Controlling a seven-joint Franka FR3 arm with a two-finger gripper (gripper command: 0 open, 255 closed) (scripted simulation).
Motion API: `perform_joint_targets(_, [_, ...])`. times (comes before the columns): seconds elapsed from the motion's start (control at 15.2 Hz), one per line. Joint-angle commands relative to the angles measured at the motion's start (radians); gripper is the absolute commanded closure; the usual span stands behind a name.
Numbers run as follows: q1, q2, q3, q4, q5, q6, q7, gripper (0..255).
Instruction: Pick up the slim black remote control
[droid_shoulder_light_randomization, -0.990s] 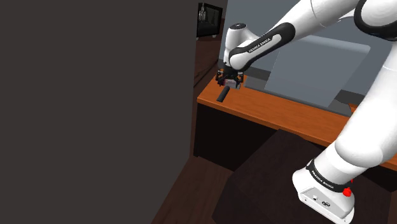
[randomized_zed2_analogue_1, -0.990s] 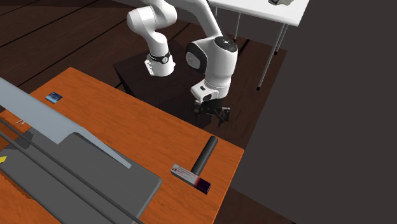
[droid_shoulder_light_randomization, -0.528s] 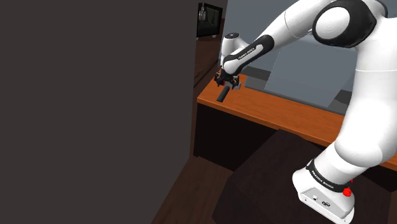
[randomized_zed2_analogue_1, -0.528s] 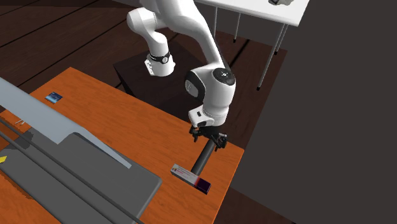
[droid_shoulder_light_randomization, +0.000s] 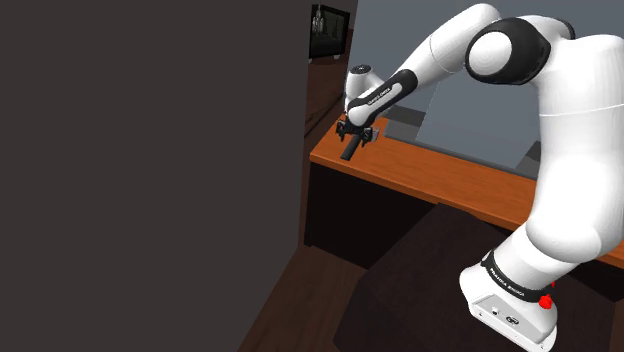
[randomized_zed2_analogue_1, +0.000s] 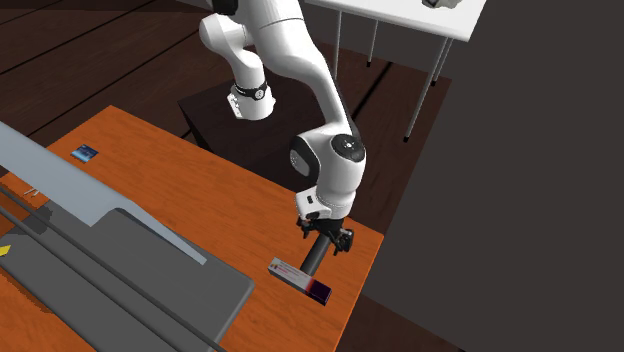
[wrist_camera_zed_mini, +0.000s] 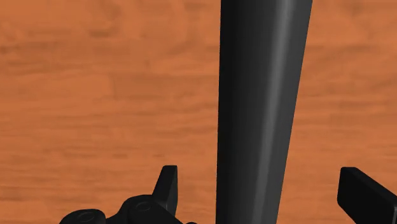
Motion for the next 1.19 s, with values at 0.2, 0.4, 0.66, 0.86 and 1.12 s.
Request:
perform_joint_targets(0.2, [0.003,0.025,-0.004,0.003,-0.006,0.022,0.009,255])
perform_joint_targets(0.4, [0.005,0.028,-0.004,0.010,-0.005,0.018,0.010,255])
perform_joint_targets(0.66, [0.004,0.025,-0.005,0.003,-0.006,0.022,0.010,255])
perform_joint_targets(0.86, [0.001,0.014,-0.003,0.001,-0.003,0.013,0.005,255])
perform_joint_targets(1.12, [-0.002,-0.026,0.004,-0.004,0.005,-0.021,-0.008,255])
